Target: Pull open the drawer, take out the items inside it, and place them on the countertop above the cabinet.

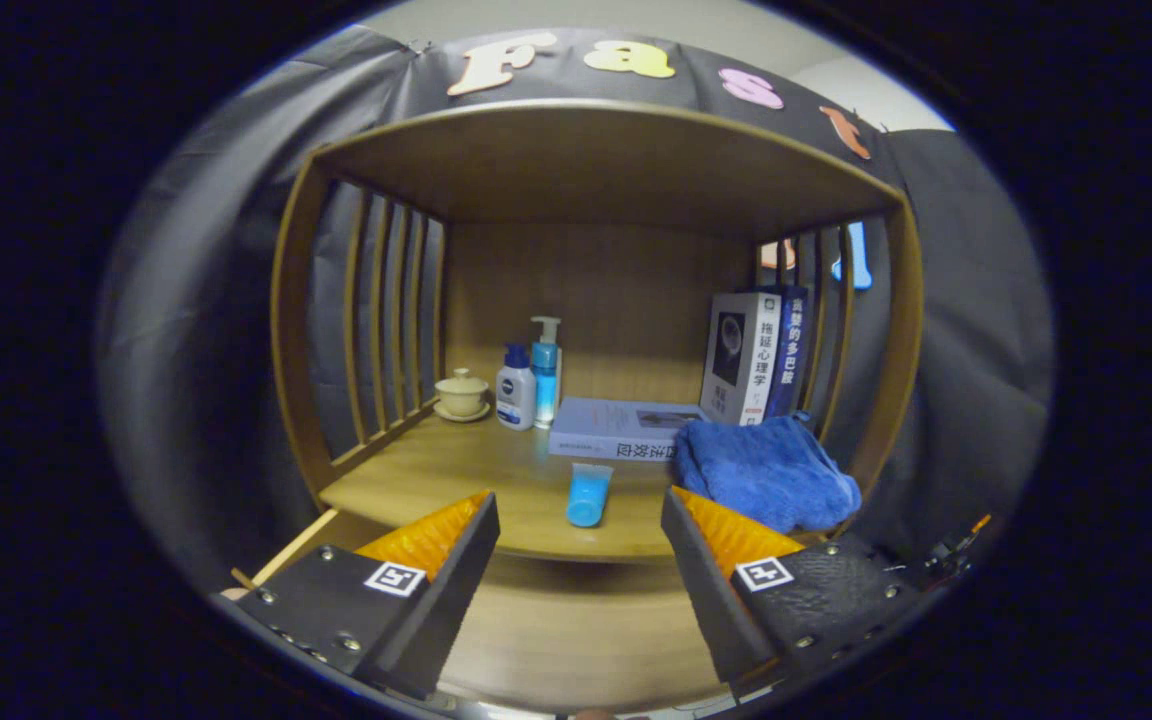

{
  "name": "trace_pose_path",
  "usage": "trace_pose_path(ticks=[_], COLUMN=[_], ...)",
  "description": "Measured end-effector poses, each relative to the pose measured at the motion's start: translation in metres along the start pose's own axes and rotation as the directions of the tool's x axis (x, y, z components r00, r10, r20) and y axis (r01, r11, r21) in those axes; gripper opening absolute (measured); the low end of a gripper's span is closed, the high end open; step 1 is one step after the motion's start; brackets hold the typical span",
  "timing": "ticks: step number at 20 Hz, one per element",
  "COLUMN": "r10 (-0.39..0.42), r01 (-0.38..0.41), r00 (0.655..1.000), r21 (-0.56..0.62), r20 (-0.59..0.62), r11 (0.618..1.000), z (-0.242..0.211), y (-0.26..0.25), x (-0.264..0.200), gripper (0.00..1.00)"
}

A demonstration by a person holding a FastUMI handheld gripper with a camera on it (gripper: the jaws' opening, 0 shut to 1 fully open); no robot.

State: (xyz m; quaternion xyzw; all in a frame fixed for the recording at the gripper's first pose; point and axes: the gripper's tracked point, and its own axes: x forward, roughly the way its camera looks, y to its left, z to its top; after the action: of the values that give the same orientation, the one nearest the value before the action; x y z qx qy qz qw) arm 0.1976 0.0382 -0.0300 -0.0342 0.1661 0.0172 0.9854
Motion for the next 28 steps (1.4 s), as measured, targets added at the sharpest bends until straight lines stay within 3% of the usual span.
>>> trace_pose_path(ticks=[4, 11, 19, 28], r10=[-0.014, -0.050, -0.053, -0.050], r01=[0.014, 0.048, 0.058, 0.057], r00=[1.000, 0.998, 0.987, 0.988], r21=[0.036, -0.042, 0.026, 0.042], r20=[0.003, -0.044, -0.152, -0.144], r11=[0.999, 0.998, 0.998, 0.997], z=[-0.018, -0.079, -0.155, -0.165], y=[-0.007, -0.005, 0.000, -0.003], x=[-0.050, -0.105, -0.101, -0.085], gripper=[0.97, 0.97, 0.97, 0.97])
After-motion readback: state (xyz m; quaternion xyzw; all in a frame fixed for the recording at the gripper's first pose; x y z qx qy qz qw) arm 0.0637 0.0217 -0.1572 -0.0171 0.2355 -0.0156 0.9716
